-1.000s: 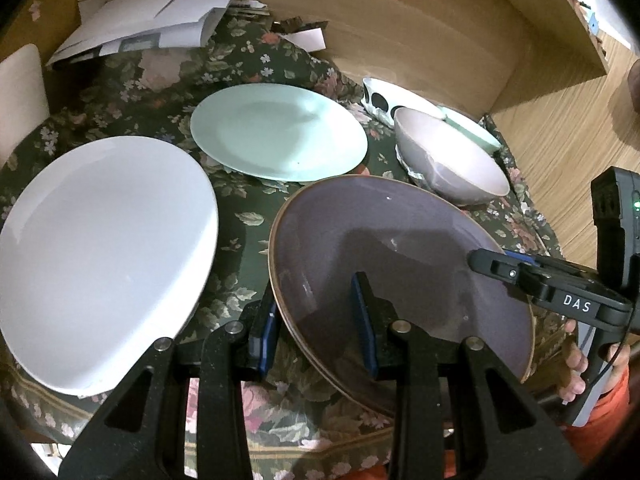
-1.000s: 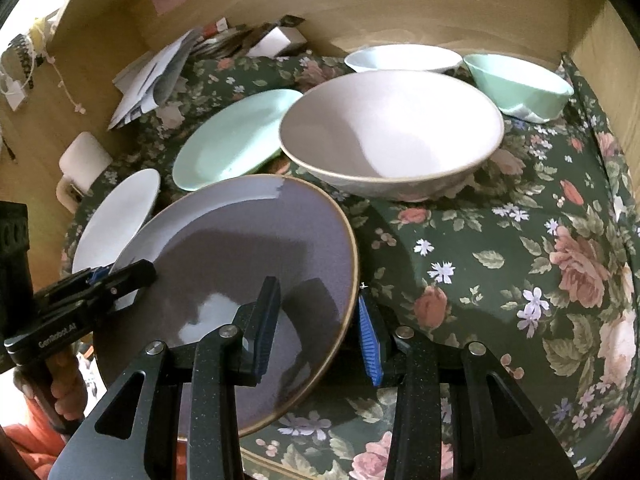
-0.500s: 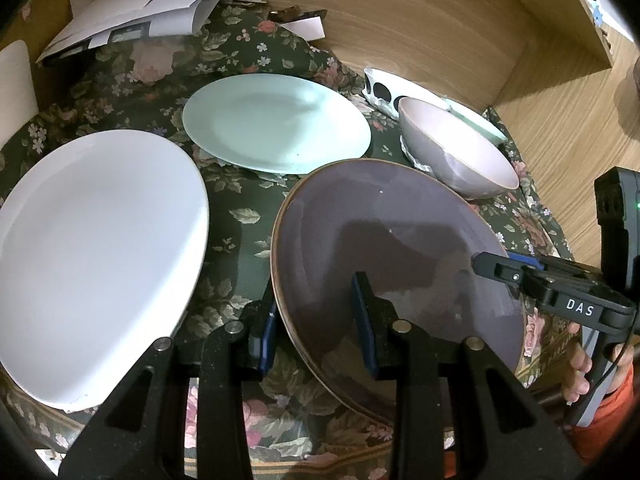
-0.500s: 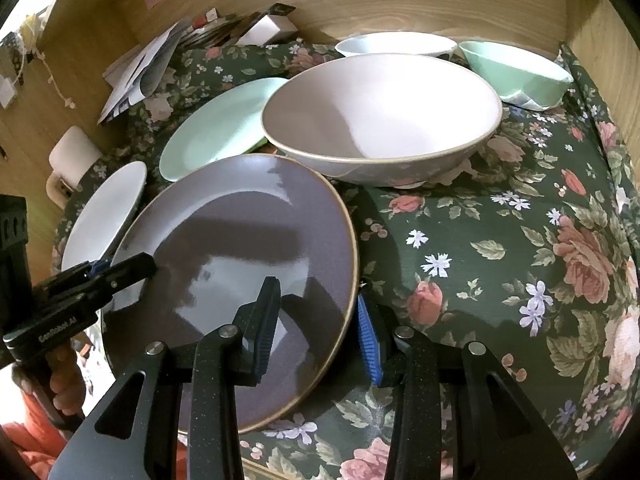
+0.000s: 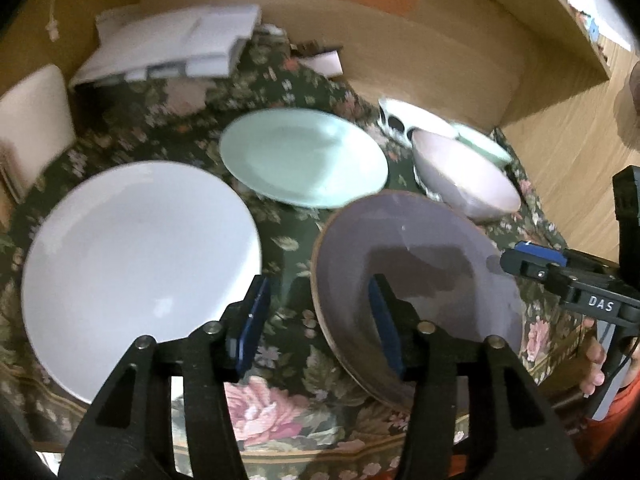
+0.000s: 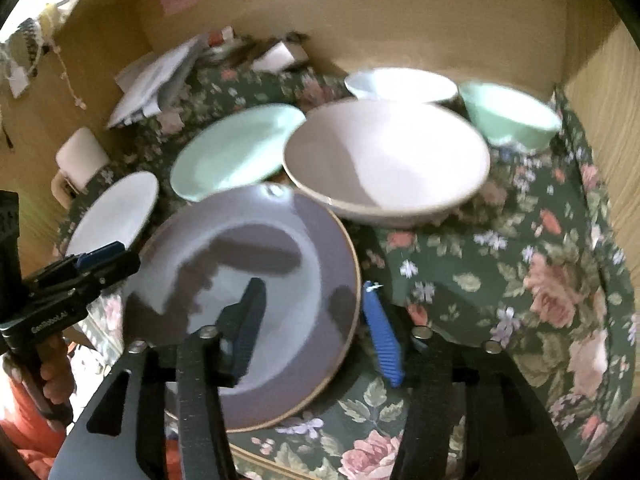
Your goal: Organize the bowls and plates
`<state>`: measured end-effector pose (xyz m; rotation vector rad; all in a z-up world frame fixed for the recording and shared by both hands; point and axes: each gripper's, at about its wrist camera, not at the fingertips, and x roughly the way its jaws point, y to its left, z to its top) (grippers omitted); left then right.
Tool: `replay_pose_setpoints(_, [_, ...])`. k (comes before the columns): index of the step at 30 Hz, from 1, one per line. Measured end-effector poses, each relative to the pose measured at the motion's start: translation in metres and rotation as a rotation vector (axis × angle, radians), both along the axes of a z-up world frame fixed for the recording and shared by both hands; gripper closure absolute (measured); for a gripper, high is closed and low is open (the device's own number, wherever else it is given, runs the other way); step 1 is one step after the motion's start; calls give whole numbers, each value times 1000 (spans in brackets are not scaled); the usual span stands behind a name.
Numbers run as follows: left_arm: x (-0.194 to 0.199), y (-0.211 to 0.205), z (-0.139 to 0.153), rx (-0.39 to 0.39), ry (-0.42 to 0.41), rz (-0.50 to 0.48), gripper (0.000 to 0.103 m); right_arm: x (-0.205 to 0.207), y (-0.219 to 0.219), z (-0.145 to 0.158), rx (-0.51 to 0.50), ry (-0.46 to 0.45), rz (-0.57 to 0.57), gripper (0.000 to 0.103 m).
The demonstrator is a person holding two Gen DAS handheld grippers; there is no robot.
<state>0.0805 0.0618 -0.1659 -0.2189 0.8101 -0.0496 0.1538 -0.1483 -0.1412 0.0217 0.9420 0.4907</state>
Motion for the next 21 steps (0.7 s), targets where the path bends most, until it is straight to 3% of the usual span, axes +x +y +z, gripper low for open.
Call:
replay_pose_setpoints(4, [-10,10,18,22,-58,44,33,-3,12,20,18,-61,34,39])
replay_pose_setpoints(10, [-23,34,38,48,-112,121,21,-3,43,38,47,-113,107,31])
replay_pose_setpoints(21, [-52,97,43,72,-109,289,18,7,112,38,62,-97,269,31])
